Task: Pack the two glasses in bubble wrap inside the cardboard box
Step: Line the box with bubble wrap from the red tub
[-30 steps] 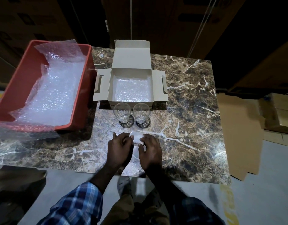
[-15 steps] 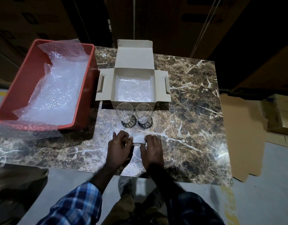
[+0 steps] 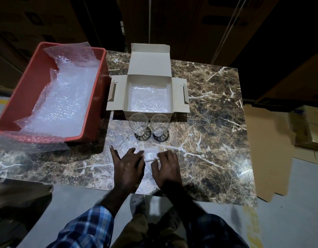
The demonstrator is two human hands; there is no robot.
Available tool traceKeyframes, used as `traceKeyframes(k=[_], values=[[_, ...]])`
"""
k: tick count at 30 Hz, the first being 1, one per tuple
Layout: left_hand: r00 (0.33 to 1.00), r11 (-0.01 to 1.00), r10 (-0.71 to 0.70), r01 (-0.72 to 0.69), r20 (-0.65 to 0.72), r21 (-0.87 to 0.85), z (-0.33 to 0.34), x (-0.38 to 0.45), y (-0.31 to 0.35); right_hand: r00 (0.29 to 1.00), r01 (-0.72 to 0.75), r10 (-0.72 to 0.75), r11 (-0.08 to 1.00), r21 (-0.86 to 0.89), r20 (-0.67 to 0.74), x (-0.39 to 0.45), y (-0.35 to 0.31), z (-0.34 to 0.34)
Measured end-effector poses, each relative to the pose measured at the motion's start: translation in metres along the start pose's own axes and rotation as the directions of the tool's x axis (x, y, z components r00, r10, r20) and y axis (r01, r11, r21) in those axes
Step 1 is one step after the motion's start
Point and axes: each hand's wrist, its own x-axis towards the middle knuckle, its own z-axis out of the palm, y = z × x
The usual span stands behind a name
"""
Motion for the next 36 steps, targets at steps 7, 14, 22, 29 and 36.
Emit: traceKeyframes(k=[7, 14, 22, 29, 36], values=[[0.977, 0.963, 0.070, -0.118, 0.201, 0.240, -0.010, 0.007, -0.005, 0.996, -0.029, 0.036, 0.996, -0.082, 0.080, 0.005, 0.000, 0.003], [0.953, 0.940, 0.046, -0.143, 0.301, 0.309, -0.008, 0.008, -0.012, 0.988, -0.022, 0.050, 0.982, -0.185, 0.148, -0.007, 0.003, 0.010], [0.969, 0.949, 0.060, -0.130, 0.241, 0.288, -0.010, 0.016, -0.013, 0.950, -0.302, 0.295, 0.951, 0.067, 0.101, 0.004, -0.010, 0.009], [0.937, 0.933, 0.323, -0.339, 0.133, 0.121, -0.008, 0.017, -0.012, 0.882, -0.443, 0.427, 0.896, 0.042, 0.199, 0.018, -0.014, 0.006], [0.927, 0.931, 0.293, -0.332, 0.234, 0.150, -0.012, 0.020, -0.008, 0.863, -0.498, 0.468, 0.853, 0.159, 0.194, 0.024, -0.021, 0.002]])
